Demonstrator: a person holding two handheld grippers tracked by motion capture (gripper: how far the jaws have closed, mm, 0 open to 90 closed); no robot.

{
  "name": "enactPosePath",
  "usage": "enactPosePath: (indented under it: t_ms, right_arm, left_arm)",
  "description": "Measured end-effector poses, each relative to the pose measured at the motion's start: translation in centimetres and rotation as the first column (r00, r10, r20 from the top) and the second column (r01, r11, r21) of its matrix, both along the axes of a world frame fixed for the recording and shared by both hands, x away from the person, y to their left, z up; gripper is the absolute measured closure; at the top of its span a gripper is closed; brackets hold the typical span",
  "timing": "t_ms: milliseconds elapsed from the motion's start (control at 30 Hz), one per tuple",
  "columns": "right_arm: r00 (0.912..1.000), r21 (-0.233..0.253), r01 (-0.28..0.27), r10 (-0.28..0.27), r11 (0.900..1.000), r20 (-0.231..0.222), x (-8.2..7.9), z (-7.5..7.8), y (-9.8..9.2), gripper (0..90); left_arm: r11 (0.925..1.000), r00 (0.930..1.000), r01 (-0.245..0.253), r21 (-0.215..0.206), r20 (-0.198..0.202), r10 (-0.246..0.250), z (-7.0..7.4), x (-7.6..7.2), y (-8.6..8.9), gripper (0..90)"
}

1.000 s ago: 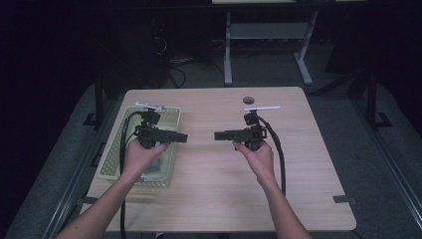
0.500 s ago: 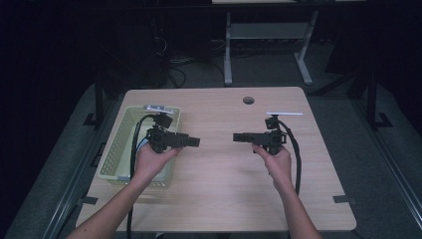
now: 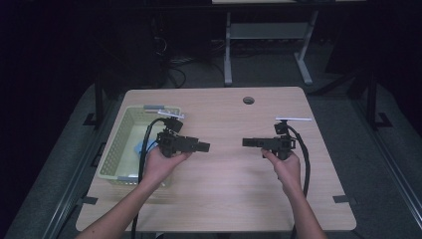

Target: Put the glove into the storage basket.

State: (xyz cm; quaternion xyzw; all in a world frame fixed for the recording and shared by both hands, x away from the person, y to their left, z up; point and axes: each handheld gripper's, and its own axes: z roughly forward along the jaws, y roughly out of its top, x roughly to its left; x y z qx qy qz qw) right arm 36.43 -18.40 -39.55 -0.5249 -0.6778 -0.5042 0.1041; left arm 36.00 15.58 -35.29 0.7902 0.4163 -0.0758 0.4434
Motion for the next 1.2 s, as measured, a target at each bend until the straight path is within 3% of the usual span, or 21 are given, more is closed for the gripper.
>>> enactPosePath:
  t_ms: [367,667,733,1200]
  right_arm:
    - [0.9998,-0.014,0.014,-0.015,1.0,-0.01,-0.7,-0.7,-1.6,30.3]
    - [0.9992,0.002,0.033,-0.033,0.999,-0.023,-1.4,-1.5,-2.8,30.0]
    - [0.999,-0.014,0.039,-0.039,0.999,-0.023,-1.6,-1.7,-3.3,29.9]
    - [0.9965,-0.01,0.068,-0.068,0.998,-0.049,-2.5,-3.2,-5.2,29.2]
  left_arm:
    - [0.9986,0.9996,0.025,-0.045,0.017,-0.024,-0.2,-0.5,-0.9,27.4]
    - [0.9982,0.9989,0.043,-0.041,0.022,-0.042,-0.8,-0.9,-1.5,26.8]
    - [0.9981,0.9988,0.045,-0.041,0.021,-0.044,-1.0,-1.0,-1.7,26.6]
    - [0.995,0.9973,0.074,-0.068,0.004,-0.074,-3.1,-1.9,-2.6,26.6]
